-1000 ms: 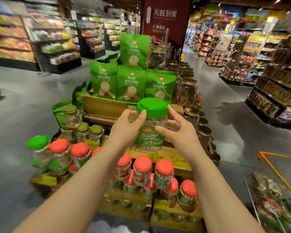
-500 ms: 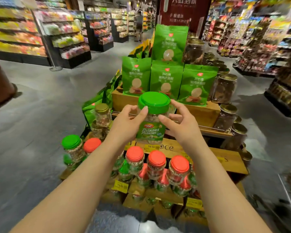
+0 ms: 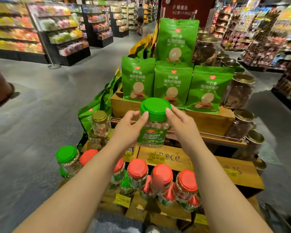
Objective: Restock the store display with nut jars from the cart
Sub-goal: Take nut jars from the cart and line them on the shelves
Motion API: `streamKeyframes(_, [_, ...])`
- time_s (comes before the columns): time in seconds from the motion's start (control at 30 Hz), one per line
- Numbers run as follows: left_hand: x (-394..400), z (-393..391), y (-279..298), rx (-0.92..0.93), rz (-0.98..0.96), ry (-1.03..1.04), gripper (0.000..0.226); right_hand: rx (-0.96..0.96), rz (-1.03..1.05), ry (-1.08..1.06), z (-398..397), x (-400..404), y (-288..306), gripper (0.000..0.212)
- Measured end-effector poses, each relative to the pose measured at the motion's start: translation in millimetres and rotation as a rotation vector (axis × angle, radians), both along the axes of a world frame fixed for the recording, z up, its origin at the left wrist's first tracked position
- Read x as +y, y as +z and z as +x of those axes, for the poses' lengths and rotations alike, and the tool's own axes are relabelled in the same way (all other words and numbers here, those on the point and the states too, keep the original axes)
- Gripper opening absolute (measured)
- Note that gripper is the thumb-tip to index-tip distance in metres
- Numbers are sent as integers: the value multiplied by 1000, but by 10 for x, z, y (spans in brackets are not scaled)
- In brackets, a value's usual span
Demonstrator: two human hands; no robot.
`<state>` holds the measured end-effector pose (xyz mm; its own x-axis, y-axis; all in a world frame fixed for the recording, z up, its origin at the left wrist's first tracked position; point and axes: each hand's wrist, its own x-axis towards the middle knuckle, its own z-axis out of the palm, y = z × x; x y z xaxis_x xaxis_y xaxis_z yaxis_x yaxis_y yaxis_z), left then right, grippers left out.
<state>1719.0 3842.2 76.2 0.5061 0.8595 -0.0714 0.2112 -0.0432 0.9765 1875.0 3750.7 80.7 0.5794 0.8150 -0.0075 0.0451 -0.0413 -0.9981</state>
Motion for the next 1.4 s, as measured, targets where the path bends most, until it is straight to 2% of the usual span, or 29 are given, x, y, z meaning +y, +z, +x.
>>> streamKeyframes(0.13, [399,278,-88,55,-8,25,49,36,-26,23,301,417,-121,47])
streamKeyframes(0.2, [557,404,-193,98,-19,26,47,47,-43,42,437,577,-216,36])
streamKeyframes(0.27, [703,532,-302,128,-50,22,51,65,-60,61,587,727,-329,28])
streamKeyframes(0.37, [891,713,-522,140,-120,26,64,67,-109,84,798,952,-533,25])
streamKeyframes(0.5, [1084,926,-888,169,-179,33,41,83,-180,92,1022,1228,-860,18])
streamKeyframes(0.67, [1389,1166,-1324,219,-239,-10,33,125,-307,52,1188,1529,-1378,21])
streamKeyframes(0.8, [1567,1272,-1675,272,-269,-35,41,136,-379,31,1269,1755,-1806,21])
streamKeyframes(0.93, [1662,1312,-2025,227,-403,-64,23,153,-446,36,1312,1927,-2187,24])
streamKeyframes(1.13, [1911,1334,-2743,234,-454,-46,38,126,-544,63,1341,2097,-2665,34])
streamKeyframes(1.23, [1998,1341,-2908,255,-510,-42,44,124,-580,79,1380,2166,-2857,34])
streamKeyframes(1.4, [2040,1367,-3112,101,-550,-30,44,113,-629,121,1401,2245,-3070,36])
